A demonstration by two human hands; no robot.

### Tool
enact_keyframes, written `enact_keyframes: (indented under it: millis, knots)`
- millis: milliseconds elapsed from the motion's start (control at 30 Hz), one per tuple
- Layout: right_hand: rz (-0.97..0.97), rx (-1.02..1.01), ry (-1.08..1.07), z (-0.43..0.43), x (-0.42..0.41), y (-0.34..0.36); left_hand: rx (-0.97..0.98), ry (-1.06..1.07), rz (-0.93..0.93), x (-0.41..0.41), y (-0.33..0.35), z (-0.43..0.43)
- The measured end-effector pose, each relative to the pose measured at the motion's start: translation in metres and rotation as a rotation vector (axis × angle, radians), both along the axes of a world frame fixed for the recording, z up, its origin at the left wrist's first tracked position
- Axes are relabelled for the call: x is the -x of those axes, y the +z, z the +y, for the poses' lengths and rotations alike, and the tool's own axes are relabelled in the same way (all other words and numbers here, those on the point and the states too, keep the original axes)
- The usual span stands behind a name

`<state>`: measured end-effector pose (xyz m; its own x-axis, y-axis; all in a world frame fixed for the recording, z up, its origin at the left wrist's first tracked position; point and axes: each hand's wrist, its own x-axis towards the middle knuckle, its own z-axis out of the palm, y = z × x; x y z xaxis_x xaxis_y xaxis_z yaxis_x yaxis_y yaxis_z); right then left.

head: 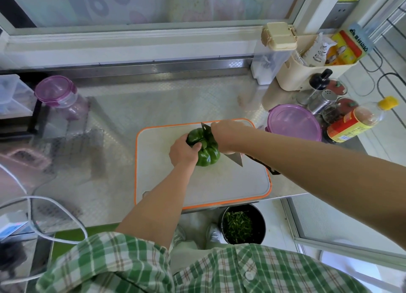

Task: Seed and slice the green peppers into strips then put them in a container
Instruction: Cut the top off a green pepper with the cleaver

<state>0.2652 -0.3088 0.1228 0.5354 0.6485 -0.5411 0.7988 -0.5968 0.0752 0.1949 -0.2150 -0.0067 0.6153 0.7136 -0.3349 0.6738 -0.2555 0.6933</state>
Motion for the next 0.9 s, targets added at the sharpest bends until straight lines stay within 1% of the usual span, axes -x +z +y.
enact_keyframes:
  millis: [233, 400, 533, 600, 767, 900]
  knots:
    - [0.0, 0.07, 0.047, 0.001, 0.003, 0.015, -0.003, -0.019, 0.011, 0.002, 0.0, 0.0]
    - [0.018, 0.076, 0.0, 0.003, 0.004, 0.012, -0.015, -0.028, 0.031, -0.001, 0.003, 0.001]
    - [0.003, 0.114, 0.05, 0.0, 0.002, 0.021, -0.012, -0.036, 0.037, 0.0, 0.002, 0.001]
    - [0.027, 0.144, 0.053, -0.001, 0.002, 0.023, -0.02, -0.042, 0.033, 0.0, 0.003, 0.001]
    - [-0.019, 0.145, 0.071, 0.002, 0.009, 0.016, -0.036, -0.043, 0.029, 0.001, 0.004, 0.001]
    - [-0.01, 0.109, 0.008, 0.001, 0.008, 0.011, -0.026, -0.041, 0.029, 0.0, 0.006, 0.0]
